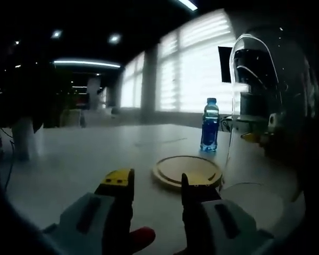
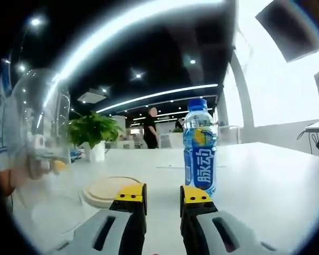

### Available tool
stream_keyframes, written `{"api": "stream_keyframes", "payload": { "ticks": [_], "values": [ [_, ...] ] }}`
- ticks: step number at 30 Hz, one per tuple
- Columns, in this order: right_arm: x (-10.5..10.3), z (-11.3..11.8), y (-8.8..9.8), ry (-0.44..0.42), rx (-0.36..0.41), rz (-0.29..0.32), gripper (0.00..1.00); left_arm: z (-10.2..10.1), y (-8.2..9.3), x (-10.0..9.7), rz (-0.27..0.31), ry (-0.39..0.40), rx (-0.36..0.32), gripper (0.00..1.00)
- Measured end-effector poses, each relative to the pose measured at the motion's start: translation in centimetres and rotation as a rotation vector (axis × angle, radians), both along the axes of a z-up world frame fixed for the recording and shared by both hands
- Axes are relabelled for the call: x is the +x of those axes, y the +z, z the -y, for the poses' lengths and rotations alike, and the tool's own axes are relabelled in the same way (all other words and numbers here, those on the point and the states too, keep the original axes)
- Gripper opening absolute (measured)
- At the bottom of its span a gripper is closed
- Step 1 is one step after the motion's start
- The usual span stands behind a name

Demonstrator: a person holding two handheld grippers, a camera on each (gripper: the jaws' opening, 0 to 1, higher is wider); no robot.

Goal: Open the cover put in the Mizone put the cover back on

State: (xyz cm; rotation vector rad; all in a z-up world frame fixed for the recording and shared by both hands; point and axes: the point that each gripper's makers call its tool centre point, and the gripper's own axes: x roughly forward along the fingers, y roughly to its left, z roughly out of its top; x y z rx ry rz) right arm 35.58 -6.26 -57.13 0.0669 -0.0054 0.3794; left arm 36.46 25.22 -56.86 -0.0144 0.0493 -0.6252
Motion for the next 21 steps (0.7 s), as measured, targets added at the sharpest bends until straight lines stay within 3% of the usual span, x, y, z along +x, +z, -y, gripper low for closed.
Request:
{"api": "stream_keyframes", "payload": {
  "ticks": [9, 13, 21],
  "values": [
    [0.02, 0.2, 0.01, -0.005, 0.008, -0.002, 0.18, -0.7, 0.16, 0.81, -0.002, 0.005, -0.025, 0.28],
    [0.06, 0.25, -0.06, -0.007, 0.011, -0.007, 0.18, -0.77, 0.23, 1.07, 0.003, -0.002, -0.029, 0.2],
    [0.03, 0.3, 0.01, -0.005, 0.02, -0.006, 0.17, -0.6, -0.07, 0.84, -0.009, 0.005, -0.026, 0.21]
  ]
}}
